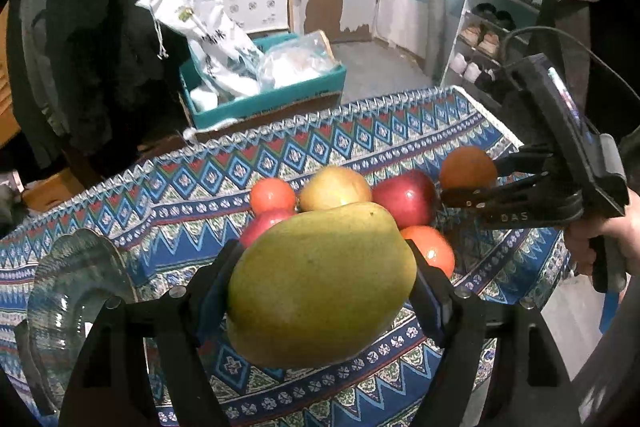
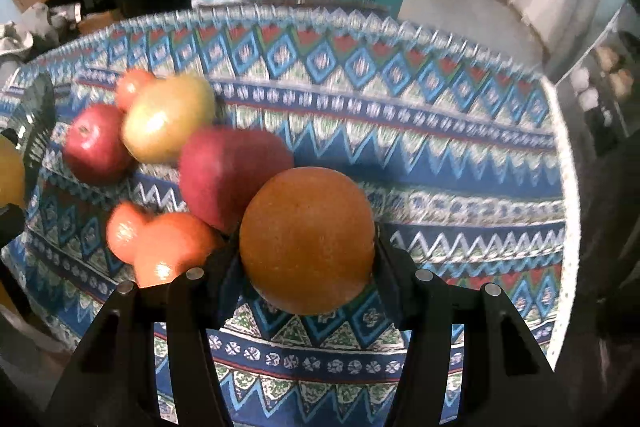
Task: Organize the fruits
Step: 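Lift the mango with the left tool while the right tool grasps and lifts the large orange, then lower the mango into the glass bowl with the left tool while the right tool drops the orange beside it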
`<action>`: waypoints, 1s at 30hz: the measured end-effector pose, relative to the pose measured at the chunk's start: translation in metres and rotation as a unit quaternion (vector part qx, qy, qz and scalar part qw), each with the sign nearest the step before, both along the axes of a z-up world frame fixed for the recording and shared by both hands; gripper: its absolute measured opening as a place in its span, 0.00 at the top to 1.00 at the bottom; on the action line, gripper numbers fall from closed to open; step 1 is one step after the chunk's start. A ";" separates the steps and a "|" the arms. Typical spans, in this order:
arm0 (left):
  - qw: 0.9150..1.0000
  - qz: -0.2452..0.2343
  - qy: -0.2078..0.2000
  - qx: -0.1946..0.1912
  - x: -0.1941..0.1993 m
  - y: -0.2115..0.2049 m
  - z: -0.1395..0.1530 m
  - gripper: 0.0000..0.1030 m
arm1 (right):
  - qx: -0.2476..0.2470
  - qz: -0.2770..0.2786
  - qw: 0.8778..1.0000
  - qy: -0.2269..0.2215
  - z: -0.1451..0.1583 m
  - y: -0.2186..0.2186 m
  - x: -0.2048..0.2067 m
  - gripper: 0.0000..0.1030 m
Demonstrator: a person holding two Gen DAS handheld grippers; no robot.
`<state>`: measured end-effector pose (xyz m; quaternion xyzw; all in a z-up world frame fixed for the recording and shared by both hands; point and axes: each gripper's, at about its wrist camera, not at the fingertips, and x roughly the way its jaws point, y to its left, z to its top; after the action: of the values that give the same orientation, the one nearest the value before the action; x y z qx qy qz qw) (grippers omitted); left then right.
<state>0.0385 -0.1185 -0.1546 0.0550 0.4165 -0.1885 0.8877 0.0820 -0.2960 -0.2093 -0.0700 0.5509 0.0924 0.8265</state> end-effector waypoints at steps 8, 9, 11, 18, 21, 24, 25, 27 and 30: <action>1.000 0.020 -0.018 -0.010 -0.004 0.013 0.022 0.23 | 0.010 0.022 0.998 -0.052 0.048 0.008 -0.008 0.45; 0.999 0.023 -0.021 -0.011 -0.005 0.016 0.025 0.23 | 0.012 0.025 0.998 -0.056 0.053 0.005 -0.009 0.45; 0.999 0.028 -0.025 -0.014 -0.006 0.020 0.030 0.23 | 0.018 0.029 0.997 -0.066 0.061 0.009 -0.012 0.45; 0.998 0.052 -0.041 -0.026 -0.010 0.040 0.050 0.23 | 0.031 0.038 0.994 -0.097 0.088 0.017 -0.022 0.45; 0.996 0.064 -0.049 -0.027 -0.010 0.048 0.059 0.23 | 0.037 0.044 0.992 -0.111 0.100 0.022 -0.026 0.45; 0.995 0.074 -0.051 -0.036 -0.010 0.057 0.066 0.23 | 0.046 0.046 0.991 -0.121 0.111 0.028 -0.028 0.45; 0.995 0.079 -0.051 -0.039 -0.010 0.061 0.068 0.23 | 0.048 0.048 0.990 -0.123 0.114 0.030 -0.028 0.45; 0.994 0.086 -0.057 -0.040 -0.011 0.066 0.072 0.24 | 0.053 0.050 0.989 -0.129 0.121 0.035 -0.028 0.45; 0.993 0.095 -0.059 -0.042 -0.013 0.076 0.075 0.24 | 0.064 0.053 0.987 -0.134 0.129 0.043 -0.029 0.45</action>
<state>0.0255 -0.0425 -0.0794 -0.0109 0.3585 -0.1167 0.9261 0.0527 -0.2535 -0.0802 -0.0583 0.4235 0.1611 0.8896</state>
